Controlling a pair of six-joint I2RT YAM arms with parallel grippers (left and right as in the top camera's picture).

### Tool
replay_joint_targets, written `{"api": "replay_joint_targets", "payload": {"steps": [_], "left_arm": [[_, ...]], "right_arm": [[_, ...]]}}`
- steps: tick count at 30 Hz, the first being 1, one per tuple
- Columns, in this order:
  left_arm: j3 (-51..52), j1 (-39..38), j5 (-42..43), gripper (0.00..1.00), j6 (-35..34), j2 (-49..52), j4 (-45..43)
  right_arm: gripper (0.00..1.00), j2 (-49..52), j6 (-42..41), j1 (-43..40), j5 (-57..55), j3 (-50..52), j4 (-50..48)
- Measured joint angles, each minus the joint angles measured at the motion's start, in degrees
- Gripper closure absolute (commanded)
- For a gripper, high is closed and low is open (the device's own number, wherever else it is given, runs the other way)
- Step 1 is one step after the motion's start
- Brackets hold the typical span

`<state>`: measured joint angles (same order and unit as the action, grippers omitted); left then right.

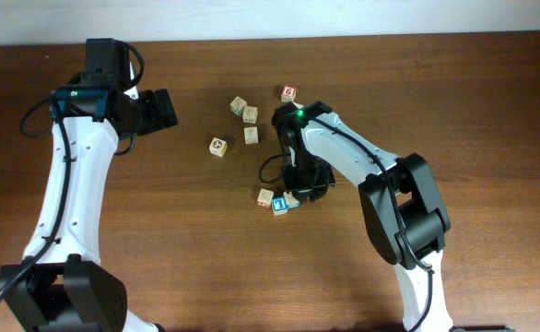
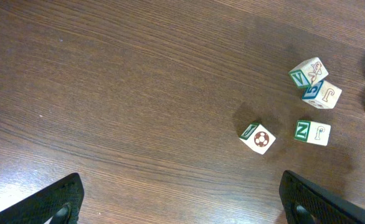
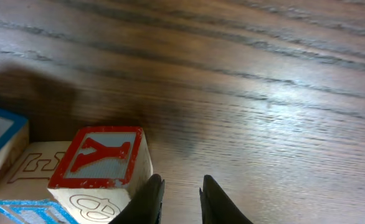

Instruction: Rotate 3 blocks

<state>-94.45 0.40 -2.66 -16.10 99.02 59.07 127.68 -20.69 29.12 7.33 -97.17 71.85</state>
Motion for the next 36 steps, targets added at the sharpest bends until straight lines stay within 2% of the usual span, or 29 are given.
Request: {"api": "replay_joint_targets", "payload": {"steps": [4,8,10,12,15,17,22,28,32,35,36], "left_arm": [[0.0,0.0,0.0,0.01,0.0,0.0,0.0],[0.0,0.0,0.0,0.01,0.0,0.0,0.0],[0.0,0.0,0.0,0.01,0.0,0.0,0.0],[0.0,0.0,0.0,0.01,0.0,0.0,0.0],[0.0,0.0,0.0,0.01,0.0,0.0,0.0],[0.0,0.0,0.0,0.01,0.0,0.0,0.0],[0.0,0.0,0.0,0.01,0.0,0.0,0.0],[0.0,0.0,0.0,0.01,0.0,0.0,0.0],[0.0,0.0,0.0,0.01,0.0,0.0,0.0],[0.0,0.0,0.0,0.01,0.0,0.0,0.0],[0.0,0.0,0.0,0.01,0.0,0.0,0.0]], "right_arm": [[0.74,0.0,-0.5,0.3,0.7,-0.8,1.4],[0.74,-1.2,-0.5,0.1,-0.6,-7.4,6.2],[0.75,-3.1,-0.5,0.5,-0.5,-7.8,9.1],[0.82,-4.2,-0.5,2.6,-0.2,-7.8,9.8],[0.91,-4.5,-2.4,10.2,0.5,-4.0,5.9],[0.94,-4.5,-4.3,12.3,0.3,-1.1,3.0],[0.96,-4.5,-8.2,12.7,-2.1,5.6,-6.4],[0.96,-4.5,-9.1,12.7,-2.5,7.4,-12.6],[0.96,-4.5,-9.1,12.7,-3.4,7.4,-13.6],[0.95,-5.1,-8.9,11.8,-3.4,5.5,-7.8],[0.95,-8.0,-8.5,9.9,-3.4,3.7,-4.9]]}}
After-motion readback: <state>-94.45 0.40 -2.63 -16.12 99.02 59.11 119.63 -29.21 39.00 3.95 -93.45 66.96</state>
